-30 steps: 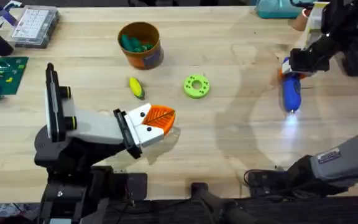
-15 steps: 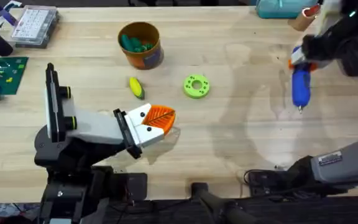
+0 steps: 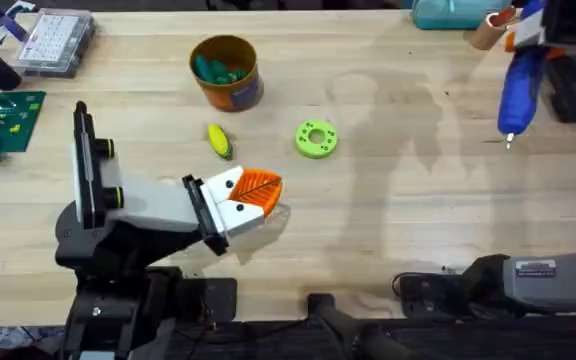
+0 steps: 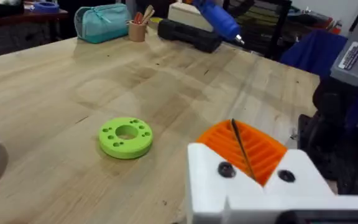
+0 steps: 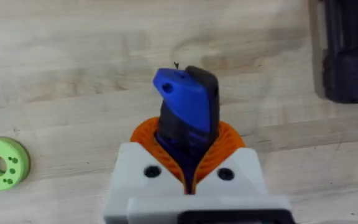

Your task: Pick up the gripper from the table and insert it into the empty holder that is missing its gripper. Then pick up a screw, insert it into the mounting hole, and use the screwdriver to tighten it. Finally, clean up the table by picking up the vegetable and placing it into the bucket.

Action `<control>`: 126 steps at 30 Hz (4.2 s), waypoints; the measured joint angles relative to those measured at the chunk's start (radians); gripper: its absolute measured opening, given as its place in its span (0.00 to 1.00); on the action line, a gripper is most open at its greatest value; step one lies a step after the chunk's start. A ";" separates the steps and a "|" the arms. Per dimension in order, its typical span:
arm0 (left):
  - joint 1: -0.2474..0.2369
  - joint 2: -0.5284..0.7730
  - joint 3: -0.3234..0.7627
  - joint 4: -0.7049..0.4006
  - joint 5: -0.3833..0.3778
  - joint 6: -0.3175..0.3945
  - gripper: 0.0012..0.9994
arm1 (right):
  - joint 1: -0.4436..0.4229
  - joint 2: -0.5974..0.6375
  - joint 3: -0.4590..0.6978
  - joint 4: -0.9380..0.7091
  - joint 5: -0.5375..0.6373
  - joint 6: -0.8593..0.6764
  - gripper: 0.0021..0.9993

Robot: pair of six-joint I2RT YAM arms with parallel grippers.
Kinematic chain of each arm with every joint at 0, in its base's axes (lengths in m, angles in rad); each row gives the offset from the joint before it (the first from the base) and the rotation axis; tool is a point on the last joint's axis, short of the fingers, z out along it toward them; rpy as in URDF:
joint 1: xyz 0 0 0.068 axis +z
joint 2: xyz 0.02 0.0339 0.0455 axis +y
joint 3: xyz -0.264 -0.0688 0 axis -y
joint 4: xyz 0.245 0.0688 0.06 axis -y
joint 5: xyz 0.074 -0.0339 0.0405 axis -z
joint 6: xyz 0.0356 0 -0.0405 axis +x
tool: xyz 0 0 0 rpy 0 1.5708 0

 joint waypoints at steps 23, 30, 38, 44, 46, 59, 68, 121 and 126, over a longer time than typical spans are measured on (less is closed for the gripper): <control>0.000 0.000 0.000 0.000 0.000 0.000 0.00 | 0.001 -0.191 0.111 0.133 -0.335 0.000 0.02; 0.000 0.000 0.000 0.000 0.000 0.000 0.00 | 0.001 -0.249 0.112 0.253 -0.561 0.012 0.02; 0.000 0.000 0.000 0.000 0.000 0.000 0.00 | 0.027 -0.255 0.113 0.390 -0.725 0.063 0.02; 0.000 0.000 0.000 0.000 0.000 0.000 0.00 | 0.123 -0.255 0.113 0.476 -0.785 0.085 0.02; 0.000 0.000 0.000 0.000 0.000 0.000 0.00 | 0.167 -0.255 0.114 0.497 -0.795 0.091 0.02; 0.000 0.000 0.000 0.000 0.000 0.000 0.00 | 0.352 -0.255 0.114 0.585 -0.820 0.106 0.02; 0.000 0.000 0.000 0.000 0.001 0.000 0.00 | 0.429 -0.255 0.114 0.584 -0.872 0.109 0.02; 0.000 0.000 0.000 -0.002 0.008 0.000 0.00 | 0.932 -0.370 -0.446 1.433 -0.838 0.298 0.02; 0.000 0.000 0.000 -0.002 0.009 0.000 0.00 | 0.959 -0.323 -0.446 1.467 -0.838 0.297 0.02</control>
